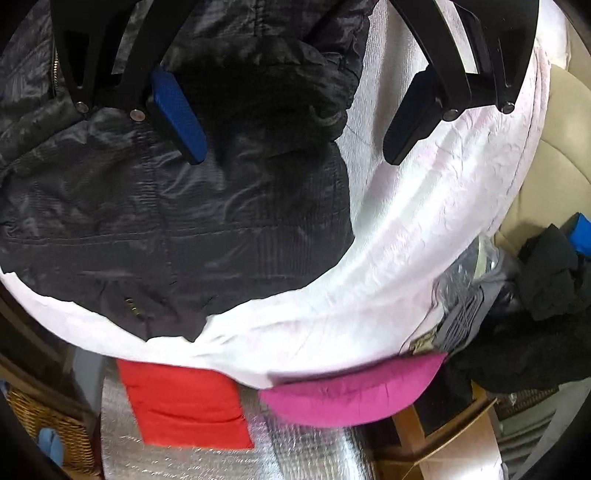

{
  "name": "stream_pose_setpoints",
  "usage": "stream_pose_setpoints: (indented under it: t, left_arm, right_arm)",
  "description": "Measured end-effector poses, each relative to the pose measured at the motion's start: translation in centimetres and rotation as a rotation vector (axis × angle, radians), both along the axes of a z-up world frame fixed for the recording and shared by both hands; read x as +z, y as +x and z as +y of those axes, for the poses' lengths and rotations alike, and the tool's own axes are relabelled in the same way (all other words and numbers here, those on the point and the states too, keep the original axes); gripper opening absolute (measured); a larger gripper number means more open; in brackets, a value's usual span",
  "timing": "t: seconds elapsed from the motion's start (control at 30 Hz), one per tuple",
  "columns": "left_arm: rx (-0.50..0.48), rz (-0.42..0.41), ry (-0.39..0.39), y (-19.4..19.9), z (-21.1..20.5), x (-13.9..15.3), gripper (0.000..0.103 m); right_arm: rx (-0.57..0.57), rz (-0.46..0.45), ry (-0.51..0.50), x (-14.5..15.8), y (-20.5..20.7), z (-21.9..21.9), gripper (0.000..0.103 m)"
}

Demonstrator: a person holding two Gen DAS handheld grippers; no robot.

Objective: Fold large clothes

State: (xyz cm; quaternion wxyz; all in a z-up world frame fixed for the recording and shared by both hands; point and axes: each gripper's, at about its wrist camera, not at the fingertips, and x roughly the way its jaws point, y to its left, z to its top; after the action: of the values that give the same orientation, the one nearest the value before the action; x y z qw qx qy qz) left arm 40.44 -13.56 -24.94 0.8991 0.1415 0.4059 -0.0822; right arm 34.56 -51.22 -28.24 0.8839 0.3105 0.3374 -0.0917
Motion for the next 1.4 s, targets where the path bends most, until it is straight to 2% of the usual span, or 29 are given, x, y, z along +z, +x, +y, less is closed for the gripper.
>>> stream_pose_setpoints:
  t: [0.1,0.13,0.23,0.37,0.47,0.7,0.8,0.97,1.1,1.17,1.23,1.33,1.4]
  left_arm:
    - [-0.030,0.059,0.086,0.2,-1.2,-2.0,0.096]
    - [-0.035,0.063,0.101,0.0,-1.5,-2.6,0.096]
    - [-0.038,0.040,0.115,-0.5,-1.5,-2.0,0.096]
    - [-0.059,-0.004,0.061,-1.9,0.0,0.1,0.096]
    - [-0.101,-0.047,0.026,-4.0,1.2,1.5,0.096]
    - [-0.190,-0.186,-0.013,-10.7,4.6,4.0,0.096]
    - [-0.194,-0.197,-0.031,-13.4,7.0,3.7,0.096]
    - [-0.178,-0.156,-0.080,-18.2,11.1,2.2,0.096]
    - [-0.129,-0.067,-0.139,-20.8,14.7,0.4,0.096]
    - [-0.093,-0.009,-0.204,-21.6,16.2,-0.3,0.096]
    - [-0.067,0.050,-0.287,-22.2,17.2,-0.7,0.096]
    - [-0.023,0.100,-0.341,-22.9,17.8,-1.6,0.096]
    - [-0.006,0.151,-0.362,-23.4,18.0,-2.6,0.096]
  right_arm:
    - [0.044,0.100,0.033,-2.7,1.2,-0.3,0.056]
    - [0.049,0.102,0.023,-3.1,1.6,-0.3,0.056]
    - [0.052,0.078,0.019,-1.7,0.6,0.1,0.057]
    - [0.062,-0.006,0.099,-0.2,-2.4,-0.6,0.062]
    - [0.048,-0.040,0.138,-0.2,-6.0,-1.4,0.067]
    - [0.008,-0.062,0.174,-0.9,-14.6,-2.0,0.068]
    - [0.034,-0.033,0.170,-2.0,-18.0,-1.5,0.068]
    - [0.029,0.024,0.214,-4.7,-22.1,-1.4,0.068]
    - [0.046,0.055,0.285,-6.6,-23.0,-1.5,0.068]
    - [0.081,0.076,0.322,-7.5,-22.9,-0.8,0.068]
    - [0.107,0.081,0.347,-7.8,-22.8,0.2,0.069]
    - [0.170,0.071,0.312,-7.1,-22.9,2.1,0.069]
    - [0.238,0.044,0.325,-6.6,-23.0,3.3,0.070]
